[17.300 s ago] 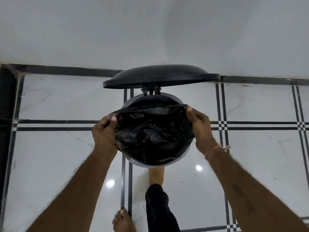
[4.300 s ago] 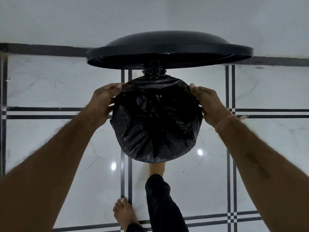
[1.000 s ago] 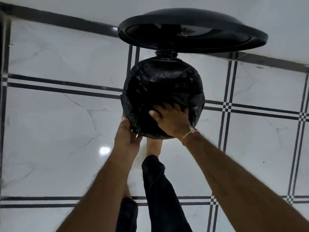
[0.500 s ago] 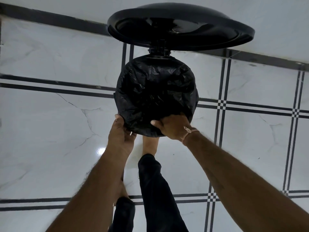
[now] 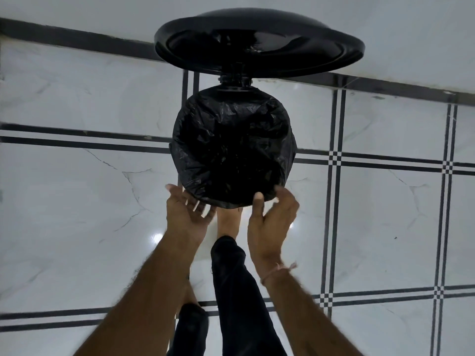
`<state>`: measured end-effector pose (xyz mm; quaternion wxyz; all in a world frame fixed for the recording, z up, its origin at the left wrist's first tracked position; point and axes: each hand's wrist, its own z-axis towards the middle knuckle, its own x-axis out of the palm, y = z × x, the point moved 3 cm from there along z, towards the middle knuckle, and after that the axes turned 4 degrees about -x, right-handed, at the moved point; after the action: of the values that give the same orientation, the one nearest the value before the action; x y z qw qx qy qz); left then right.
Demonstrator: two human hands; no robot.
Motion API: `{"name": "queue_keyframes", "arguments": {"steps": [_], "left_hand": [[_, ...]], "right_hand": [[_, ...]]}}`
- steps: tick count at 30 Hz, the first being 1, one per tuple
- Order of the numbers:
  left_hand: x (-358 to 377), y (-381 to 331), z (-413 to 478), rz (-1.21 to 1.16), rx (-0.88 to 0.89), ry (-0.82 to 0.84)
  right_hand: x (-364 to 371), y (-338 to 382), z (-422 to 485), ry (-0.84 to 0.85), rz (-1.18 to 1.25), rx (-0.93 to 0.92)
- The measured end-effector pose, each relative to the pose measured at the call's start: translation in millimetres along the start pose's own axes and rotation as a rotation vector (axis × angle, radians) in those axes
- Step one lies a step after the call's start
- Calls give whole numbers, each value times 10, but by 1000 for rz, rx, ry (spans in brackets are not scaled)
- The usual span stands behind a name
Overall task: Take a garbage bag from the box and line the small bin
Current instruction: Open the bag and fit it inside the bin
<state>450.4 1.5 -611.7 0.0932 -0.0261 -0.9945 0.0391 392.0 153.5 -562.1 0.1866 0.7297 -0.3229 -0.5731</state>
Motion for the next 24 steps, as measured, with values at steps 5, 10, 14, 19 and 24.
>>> {"name": "queue_keyframes", "arguments": {"steps": [5, 10, 14, 19, 24], "left_hand": [[73, 176, -73, -49, -18, -11], [28, -101, 86, -24, 30, -51], [14, -210, 142, 84, 30, -46], [73, -329, 55, 119, 93, -10], [150, -366, -77, 190, 82, -58]], "right_hand": [[215, 191, -88, 90, 963, 968], [74, 163, 338, -5, 1109, 934], [-42, -33, 792, 88, 990, 861], [-104, -86, 949, 176, 927, 839], [-66, -69, 957, 217, 892, 846]]}}
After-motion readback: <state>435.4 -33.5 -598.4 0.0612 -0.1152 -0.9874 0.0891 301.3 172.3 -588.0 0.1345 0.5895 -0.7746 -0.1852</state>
